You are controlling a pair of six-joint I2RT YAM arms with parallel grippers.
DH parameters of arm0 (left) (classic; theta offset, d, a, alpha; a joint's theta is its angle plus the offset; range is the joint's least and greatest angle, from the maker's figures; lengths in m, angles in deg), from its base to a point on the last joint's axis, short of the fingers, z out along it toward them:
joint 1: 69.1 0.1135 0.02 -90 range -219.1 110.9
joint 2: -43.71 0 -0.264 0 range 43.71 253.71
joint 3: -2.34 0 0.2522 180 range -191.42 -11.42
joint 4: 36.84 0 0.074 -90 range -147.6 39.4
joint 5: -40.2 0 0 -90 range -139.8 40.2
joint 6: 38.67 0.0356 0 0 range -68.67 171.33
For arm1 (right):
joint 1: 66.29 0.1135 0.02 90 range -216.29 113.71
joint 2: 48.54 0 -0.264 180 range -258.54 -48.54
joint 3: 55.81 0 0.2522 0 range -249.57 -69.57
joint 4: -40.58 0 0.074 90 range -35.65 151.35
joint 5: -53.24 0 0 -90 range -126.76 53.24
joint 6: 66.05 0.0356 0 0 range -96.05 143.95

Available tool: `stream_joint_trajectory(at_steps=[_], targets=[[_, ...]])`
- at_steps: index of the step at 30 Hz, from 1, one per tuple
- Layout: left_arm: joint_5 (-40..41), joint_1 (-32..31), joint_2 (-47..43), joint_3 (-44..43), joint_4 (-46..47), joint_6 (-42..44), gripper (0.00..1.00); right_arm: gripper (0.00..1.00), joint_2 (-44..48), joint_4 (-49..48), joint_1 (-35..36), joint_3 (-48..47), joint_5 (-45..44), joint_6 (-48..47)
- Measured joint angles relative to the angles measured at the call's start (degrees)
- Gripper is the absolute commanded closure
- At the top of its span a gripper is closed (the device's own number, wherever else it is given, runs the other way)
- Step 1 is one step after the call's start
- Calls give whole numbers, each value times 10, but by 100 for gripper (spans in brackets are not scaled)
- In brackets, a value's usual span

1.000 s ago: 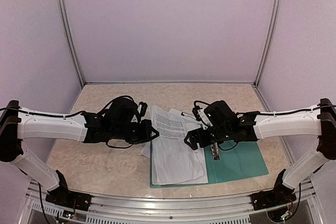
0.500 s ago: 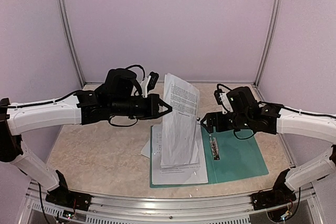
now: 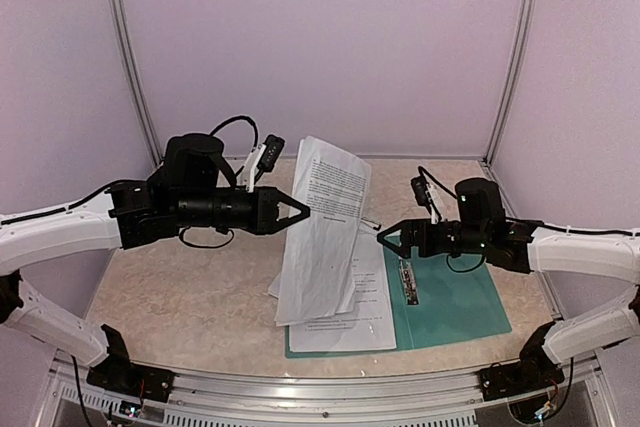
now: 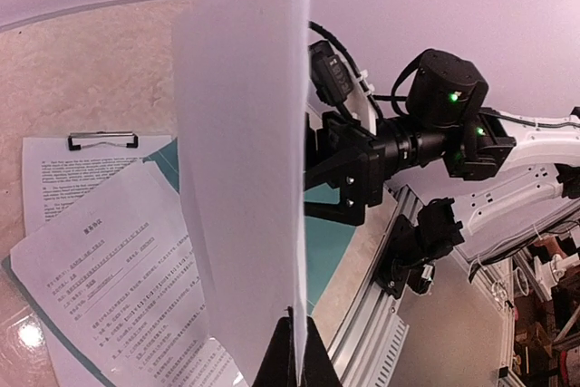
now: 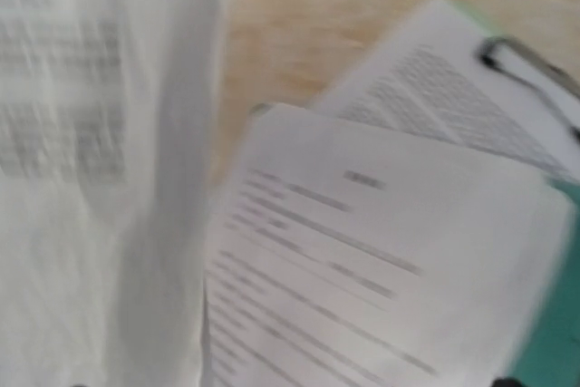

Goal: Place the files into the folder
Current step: Pass from the left arm to the right

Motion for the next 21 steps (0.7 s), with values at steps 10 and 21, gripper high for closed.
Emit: stream_joint_trajectory(at_steps=[10, 21], targets=[[-37, 10, -47, 13, 23, -1, 100, 10, -85, -202, -2, 14, 124, 13], [-94, 32, -56, 36, 56, -42, 100, 11, -165, -361, -6, 13, 229, 44]])
